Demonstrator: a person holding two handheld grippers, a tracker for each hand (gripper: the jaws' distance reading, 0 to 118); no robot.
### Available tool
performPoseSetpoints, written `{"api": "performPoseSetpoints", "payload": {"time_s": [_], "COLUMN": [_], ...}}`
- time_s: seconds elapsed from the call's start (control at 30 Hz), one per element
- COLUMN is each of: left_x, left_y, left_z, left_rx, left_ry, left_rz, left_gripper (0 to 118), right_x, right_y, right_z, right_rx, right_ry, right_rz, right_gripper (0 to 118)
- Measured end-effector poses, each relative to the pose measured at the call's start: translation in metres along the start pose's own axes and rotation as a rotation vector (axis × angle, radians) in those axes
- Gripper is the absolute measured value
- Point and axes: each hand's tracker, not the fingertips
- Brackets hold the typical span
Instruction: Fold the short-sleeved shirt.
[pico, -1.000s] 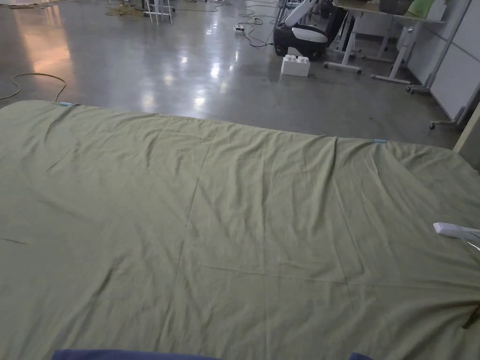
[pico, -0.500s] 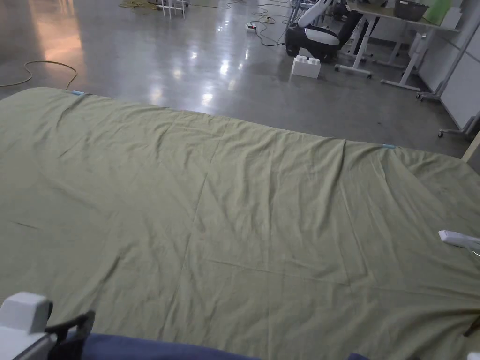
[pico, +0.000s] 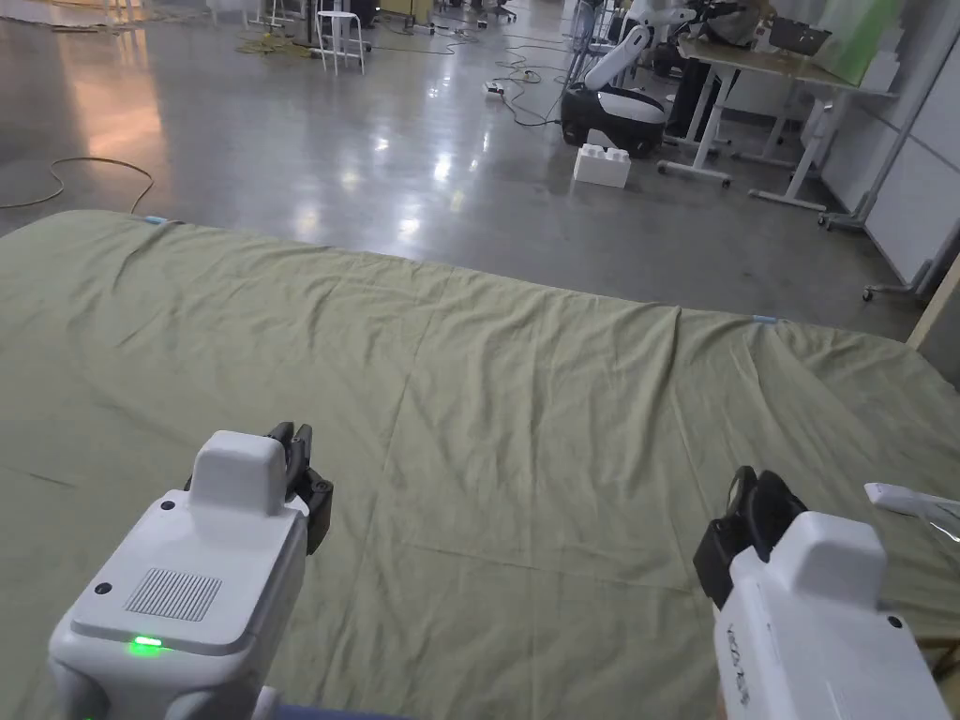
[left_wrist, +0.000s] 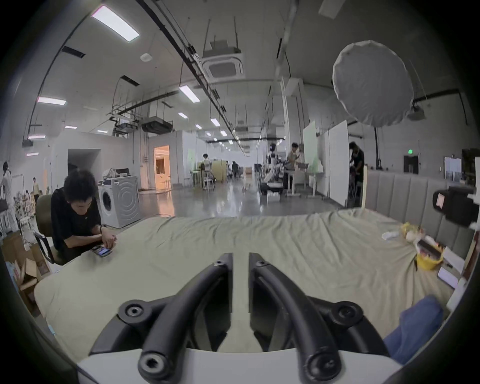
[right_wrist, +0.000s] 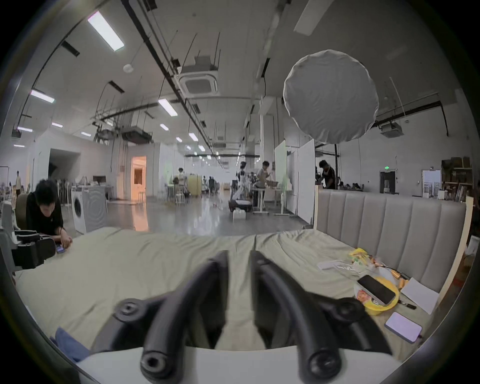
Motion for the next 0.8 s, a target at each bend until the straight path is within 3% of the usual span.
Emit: {"api": "performPoseSetpoints", "payload": {"time_s": [0.2, 0.33, 0.47, 0.6, 0.77, 0.8], "left_x": [0.019, -0.004, -0.055, -0.075, -0.128, -0.137], "left_y": [0.033, 0.014, -0.014, -0.029, -0.056, -0.061], "left_z": [0.027, 0.010, -0.008, 0.006, 0.018, 0.018], "left_rx": [0.041, 0.013, -0.110, -0.197, -0.379, -0.433], "left_ry": [0.021, 0.018, -0.054, -0.012, -0.067, -0.077], "left_rz": [0.000, 0.048, 0.062, -0.044, 0.061, 0.072], "left_gripper": [3, 3, 3, 3, 3, 11], "right_x": [-0.015, -0.017, -0.013, -0.012, -0.013, -0.013], "right_y": [0.001, 0.001, -0.005, -0.014, -0.026, -0.028], "right_z": [-0.003, -0.003, -0.002, 0.000, -0.001, -0.002], "right_rx": [0.013, 0.004, -0.024, -0.049, -0.090, -0.099], "right_ry": [0.017, 0.029, 0.039, 0.044, 0.061, 0.065], "right_rz": [0.016, 0.019, 0.024, 0.043, 0.050, 0.054], "right_gripper": [4, 4, 4, 4, 4, 4]}}
